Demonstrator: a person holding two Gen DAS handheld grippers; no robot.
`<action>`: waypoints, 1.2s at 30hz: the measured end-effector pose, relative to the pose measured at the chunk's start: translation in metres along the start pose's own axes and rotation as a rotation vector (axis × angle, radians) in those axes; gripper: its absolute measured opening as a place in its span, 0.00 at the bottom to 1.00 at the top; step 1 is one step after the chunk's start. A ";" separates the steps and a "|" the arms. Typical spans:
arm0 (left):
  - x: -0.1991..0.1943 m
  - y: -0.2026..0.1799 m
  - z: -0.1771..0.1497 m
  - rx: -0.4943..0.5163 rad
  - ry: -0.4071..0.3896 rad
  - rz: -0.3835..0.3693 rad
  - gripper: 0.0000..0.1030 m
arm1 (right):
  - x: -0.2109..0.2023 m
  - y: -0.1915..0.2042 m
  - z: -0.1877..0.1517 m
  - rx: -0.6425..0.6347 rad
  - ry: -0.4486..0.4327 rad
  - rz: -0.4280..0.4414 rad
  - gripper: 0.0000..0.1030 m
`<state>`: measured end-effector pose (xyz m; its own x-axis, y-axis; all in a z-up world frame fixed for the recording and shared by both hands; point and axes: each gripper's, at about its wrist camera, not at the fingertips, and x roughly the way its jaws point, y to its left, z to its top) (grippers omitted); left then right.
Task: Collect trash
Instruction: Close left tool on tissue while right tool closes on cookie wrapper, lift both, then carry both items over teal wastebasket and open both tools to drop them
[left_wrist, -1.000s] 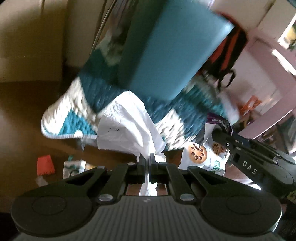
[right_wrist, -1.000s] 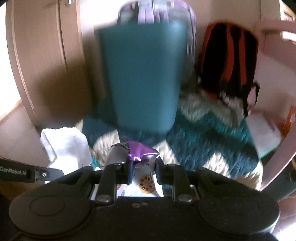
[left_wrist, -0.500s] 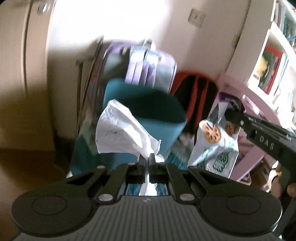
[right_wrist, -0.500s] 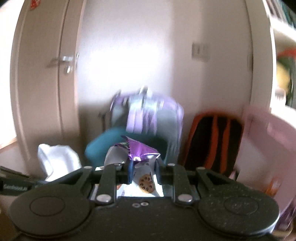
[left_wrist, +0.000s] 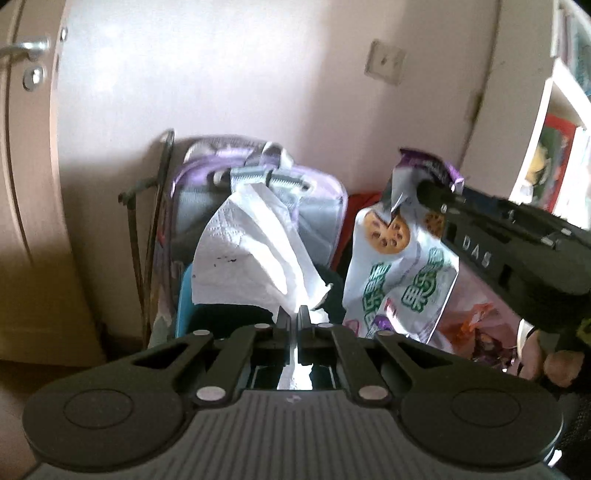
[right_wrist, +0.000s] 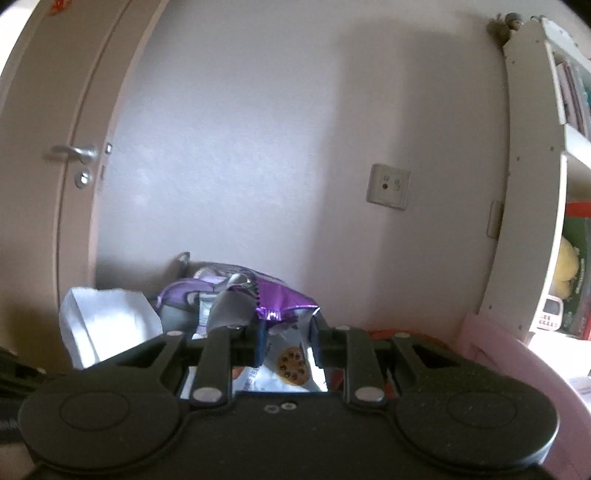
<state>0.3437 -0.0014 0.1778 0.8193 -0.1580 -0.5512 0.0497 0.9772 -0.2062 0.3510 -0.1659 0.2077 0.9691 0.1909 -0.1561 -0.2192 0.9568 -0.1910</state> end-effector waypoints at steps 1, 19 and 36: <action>0.012 0.003 -0.001 0.004 0.012 0.003 0.03 | 0.011 0.002 -0.004 -0.002 0.007 -0.002 0.22; 0.127 0.031 -0.040 0.043 0.247 0.028 0.03 | 0.103 0.047 -0.092 -0.063 0.307 0.122 0.30; 0.098 0.013 -0.035 0.023 0.247 0.035 0.48 | 0.068 0.018 -0.085 0.040 0.352 0.196 0.50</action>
<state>0.4049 -0.0087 0.0927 0.6566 -0.1508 -0.7390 0.0393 0.9853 -0.1662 0.4032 -0.1543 0.1108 0.8098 0.2904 -0.5097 -0.3845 0.9190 -0.0873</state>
